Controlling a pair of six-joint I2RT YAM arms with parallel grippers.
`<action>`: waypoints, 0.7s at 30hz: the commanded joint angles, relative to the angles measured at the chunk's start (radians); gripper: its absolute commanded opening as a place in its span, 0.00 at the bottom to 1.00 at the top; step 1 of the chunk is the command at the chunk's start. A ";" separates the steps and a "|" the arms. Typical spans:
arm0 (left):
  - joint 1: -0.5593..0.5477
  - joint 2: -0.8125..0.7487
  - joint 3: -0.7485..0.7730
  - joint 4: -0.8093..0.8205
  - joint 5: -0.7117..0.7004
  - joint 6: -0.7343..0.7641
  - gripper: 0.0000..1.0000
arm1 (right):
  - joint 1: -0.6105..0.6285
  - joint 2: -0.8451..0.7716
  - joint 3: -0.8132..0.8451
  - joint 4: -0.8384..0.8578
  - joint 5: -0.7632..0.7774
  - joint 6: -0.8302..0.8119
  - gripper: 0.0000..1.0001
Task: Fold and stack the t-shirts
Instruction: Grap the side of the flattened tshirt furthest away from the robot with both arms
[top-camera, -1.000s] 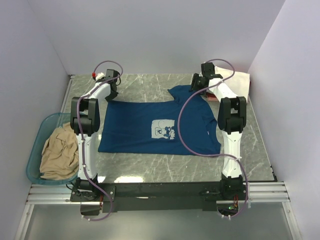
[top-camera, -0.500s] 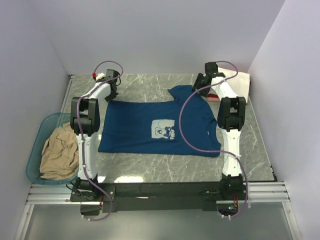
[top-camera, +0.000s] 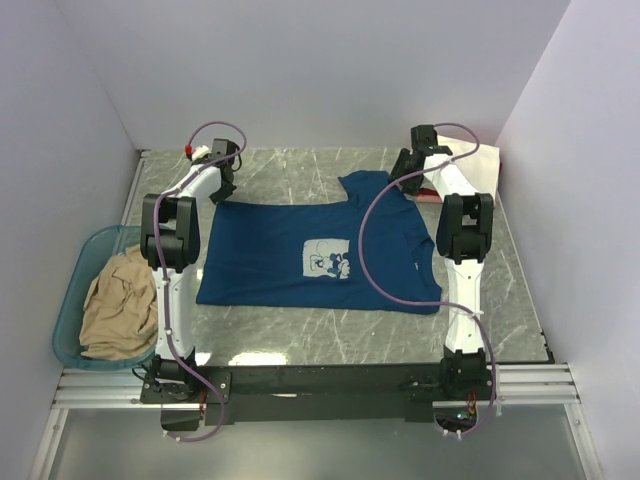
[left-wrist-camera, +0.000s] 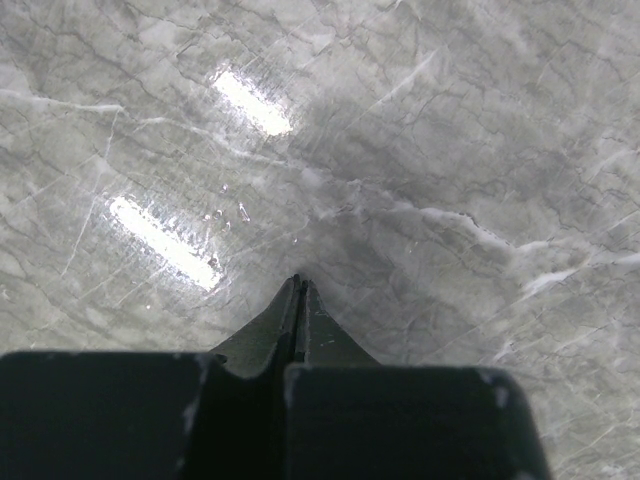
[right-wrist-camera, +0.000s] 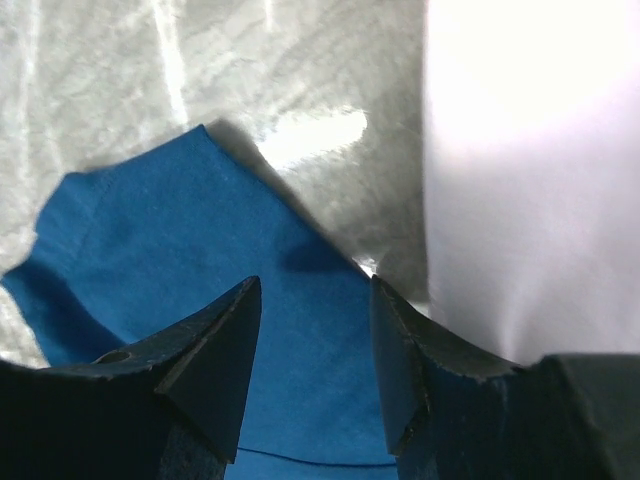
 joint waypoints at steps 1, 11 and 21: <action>-0.002 -0.003 -0.002 0.010 0.017 0.012 0.01 | 0.000 -0.076 -0.007 -0.006 0.082 -0.037 0.55; 0.000 0.002 0.000 0.013 0.025 0.015 0.01 | 0.020 -0.020 0.077 -0.112 0.188 -0.105 0.54; 0.000 0.006 0.001 0.014 0.030 0.014 0.01 | 0.041 0.083 0.205 -0.230 0.151 -0.151 0.49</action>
